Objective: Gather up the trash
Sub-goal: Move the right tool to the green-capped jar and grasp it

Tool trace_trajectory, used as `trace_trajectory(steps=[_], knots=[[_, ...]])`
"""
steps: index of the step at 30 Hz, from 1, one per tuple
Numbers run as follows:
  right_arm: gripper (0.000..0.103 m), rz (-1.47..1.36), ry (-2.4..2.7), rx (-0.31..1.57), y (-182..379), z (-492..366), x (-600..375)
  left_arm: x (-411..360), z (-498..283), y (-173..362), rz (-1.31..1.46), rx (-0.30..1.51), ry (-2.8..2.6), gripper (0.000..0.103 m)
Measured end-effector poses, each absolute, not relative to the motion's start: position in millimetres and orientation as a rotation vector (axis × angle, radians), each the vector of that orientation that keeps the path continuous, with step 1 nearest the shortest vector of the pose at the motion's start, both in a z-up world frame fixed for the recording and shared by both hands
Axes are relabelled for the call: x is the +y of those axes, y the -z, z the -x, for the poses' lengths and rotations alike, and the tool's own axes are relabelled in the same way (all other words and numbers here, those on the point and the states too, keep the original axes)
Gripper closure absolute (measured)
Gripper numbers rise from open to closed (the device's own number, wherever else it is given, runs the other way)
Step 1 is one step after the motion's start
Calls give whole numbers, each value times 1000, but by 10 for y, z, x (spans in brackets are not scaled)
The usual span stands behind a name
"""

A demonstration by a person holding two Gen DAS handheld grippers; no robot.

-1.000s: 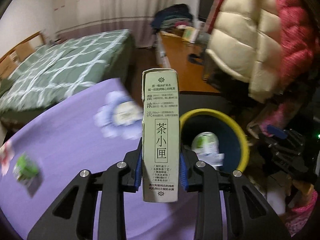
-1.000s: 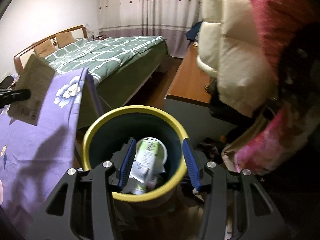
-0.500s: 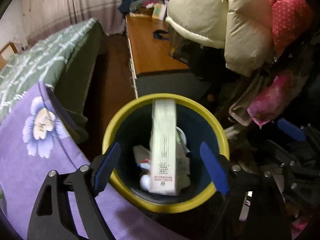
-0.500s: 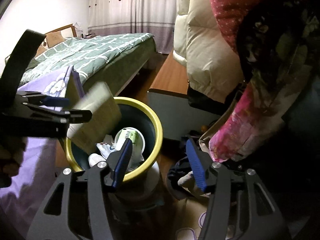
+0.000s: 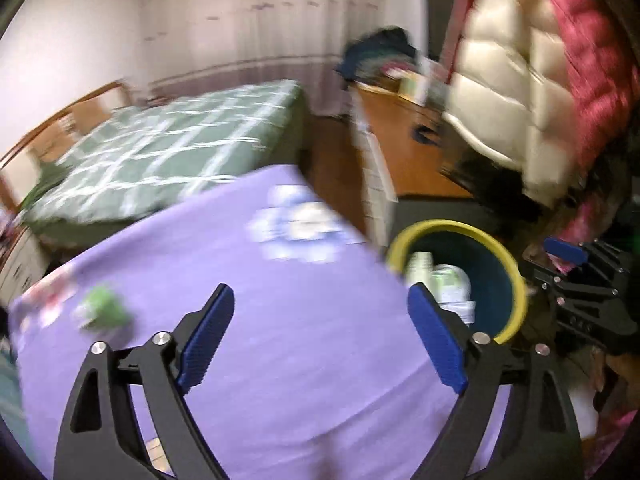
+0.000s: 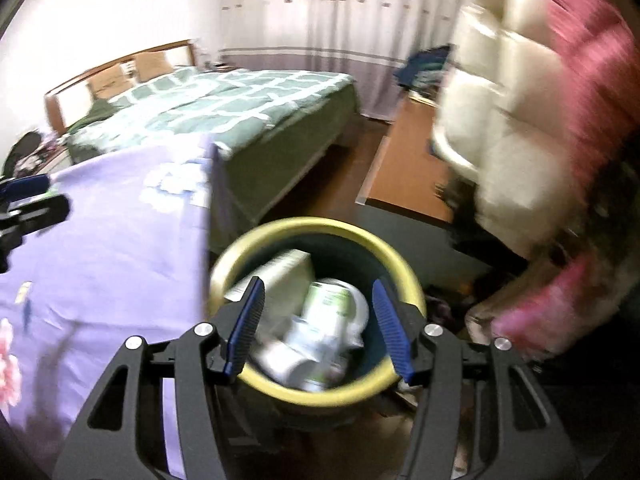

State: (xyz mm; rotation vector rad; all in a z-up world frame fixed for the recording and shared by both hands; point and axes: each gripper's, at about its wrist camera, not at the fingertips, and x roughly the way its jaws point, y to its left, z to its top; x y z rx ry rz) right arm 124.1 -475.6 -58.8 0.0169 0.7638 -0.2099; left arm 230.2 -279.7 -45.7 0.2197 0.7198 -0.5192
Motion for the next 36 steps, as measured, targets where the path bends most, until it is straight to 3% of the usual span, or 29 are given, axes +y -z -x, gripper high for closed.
trace_trajectory(steps=[8,15,20,23,36], knots=[[43,74,-141,780,552,-2027,-3247,-732,-2017,340,-87,657,115,9],[36,130,-364,815,675,-2629,-2007,404,-1766,364,12,635,-72,6],[19,170,-390,815,790,-2946,-1540,640,-1723,475,48,648,-77,6],[16,194,-364,822,854,-3152,-1447,656,-1755,538,59,657,-67,5],[20,180,-319,903,1079,-3574,-1323,737,-1874,676,104,685,-52,5]])
